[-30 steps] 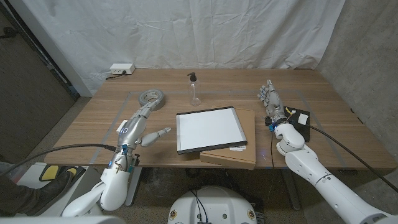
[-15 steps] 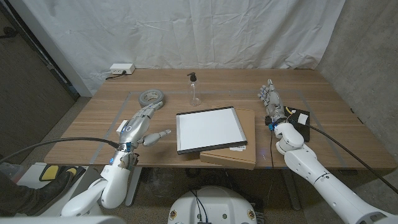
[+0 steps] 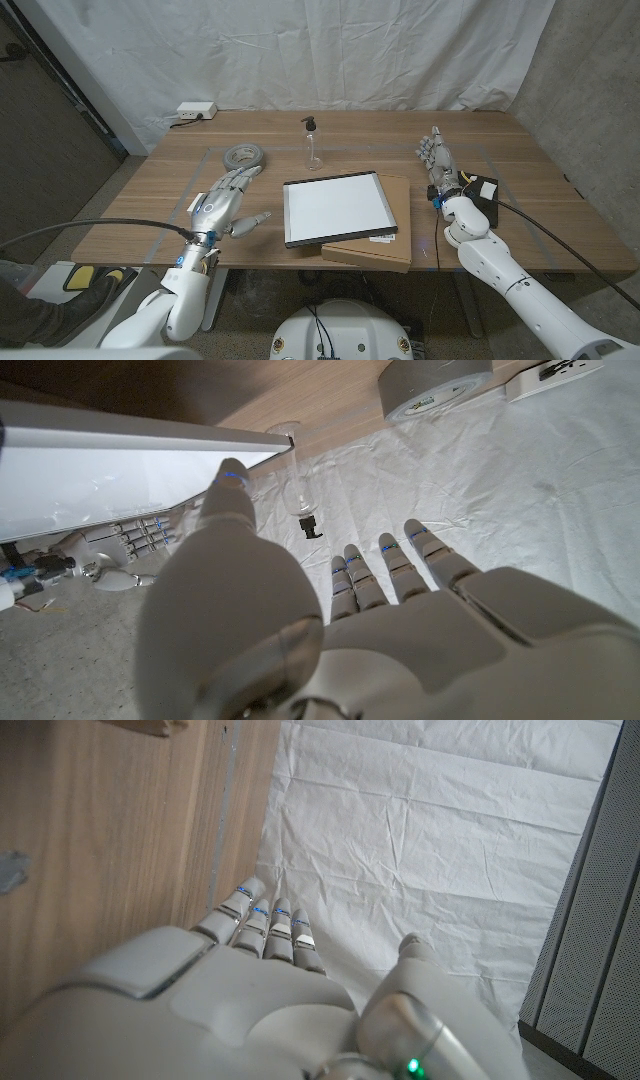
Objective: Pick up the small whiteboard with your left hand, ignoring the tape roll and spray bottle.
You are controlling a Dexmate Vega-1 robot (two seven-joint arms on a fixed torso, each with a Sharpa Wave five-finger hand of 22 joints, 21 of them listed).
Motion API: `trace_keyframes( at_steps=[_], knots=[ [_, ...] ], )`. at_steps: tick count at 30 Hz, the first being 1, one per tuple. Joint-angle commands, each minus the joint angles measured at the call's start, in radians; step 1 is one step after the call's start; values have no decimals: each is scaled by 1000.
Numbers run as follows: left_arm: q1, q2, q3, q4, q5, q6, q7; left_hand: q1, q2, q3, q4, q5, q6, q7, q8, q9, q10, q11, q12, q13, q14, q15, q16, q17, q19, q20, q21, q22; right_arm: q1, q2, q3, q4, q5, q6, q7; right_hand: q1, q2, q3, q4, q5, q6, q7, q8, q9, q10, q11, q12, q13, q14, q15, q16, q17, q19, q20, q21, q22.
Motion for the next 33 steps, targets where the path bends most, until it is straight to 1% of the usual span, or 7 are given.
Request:
trace_keyframes(
  at_steps=[1, 7, 12, 15, 25, 28, 33],
  knots=[
    [11, 35, 52, -35, 92, 145, -25, 1, 3, -9, 3, 7, -8, -3, 0, 3, -3, -4, -1, 4, -9, -119, 5, 2, -4, -93, -5, 2, -17, -4, 8, -23, 2, -2, -13, 2, 7, -3, 0, -3, 4, 1, -2, 4, 8, -3, 0, 5, 4, 1, 3, 2, 2, 3, 0, 3],
    [3, 52, 77, -43, 106, 182, -49, -1, 2, -18, 5, 9, -28, -7, -5, 3, -22, -5, -7, 4, -23, -114, 3, 2, -9, -92, -6, 2, -20, -4, 8, -28, 1, -1, -14, 0, 7, -5, 0, -3, 5, 0, -2, 4, 9, -4, 1, 5, 3, 1, 3, 2, 2, 3, 0, 3],
    [-9, 70, 110, -56, 145, 228, -87, -3, 1, -27, 6, 13, -48, -1, -8, 3, -43, -6, -11, 4, -38, -113, 0, 2, -18, -87, -7, 2, -24, -4, 12, -31, 7, 5, -10, -1, 7, -6, 0, -3, 5, 0, -2, 4, 10, -4, 1, 5, 3, 1, 3, 2, 2, 3, 0, 3],
    [-15, 76, 120, -55, 142, 233, -90, -2, 2, -31, 6, 15, -56, -3, -9, 3, -50, -6, -11, 5, -43, -112, 1, 3, -22, -86, -7, 2, -26, -4, 14, -29, 11, 7, -8, -2, 7, -6, 0, -3, 5, 2, -2, 4, 9, -3, 0, 5, 4, 1, 3, 2, 2, 3, 0, 3],
    [-68, 95, 191, -44, 159, 253, -140, 2, 4, -44, 7, 22, -98, -7, -13, 3, -87, -5, -14, 5, -71, -106, -1, 3, -38, -80, -9, 2, -29, -5, 17, -27, 16, 4, -7, -4, 7, -8, 0, -3, 4, 1, -3, 4, 9, -2, 0, 5, 4, 1, 3, 2, 2, 3, 0, 3],
    [-87, 97, 223, -36, 182, 264, -153, 3, 4, -49, 7, 25, -108, -2, -13, 4, -95, -6, -13, 5, -85, -99, -3, 3, -47, -79, -11, 2, -32, -6, 21, -29, 18, 11, -6, -4, 7, -8, 0, -3, 5, 1, -2, 4, 11, -2, 1, 5, 4, 1, 3, 2, 1, 3, 0, 3],
    [-111, 95, 259, -7, 202, 266, -124, 4, 5, -53, 7, 27, -113, -2, -11, 4, -100, -6, -12, 5, -89, -99, -1, 3, -50, -78, -10, 2, -38, -8, 25, -35, 19, 8, -12, -5, 7, -9, 0, -3, 5, 0, -2, 4, 11, -2, 1, 5, 5, 2, 4, 2, 2, 3, 0, 3]
  ],
)
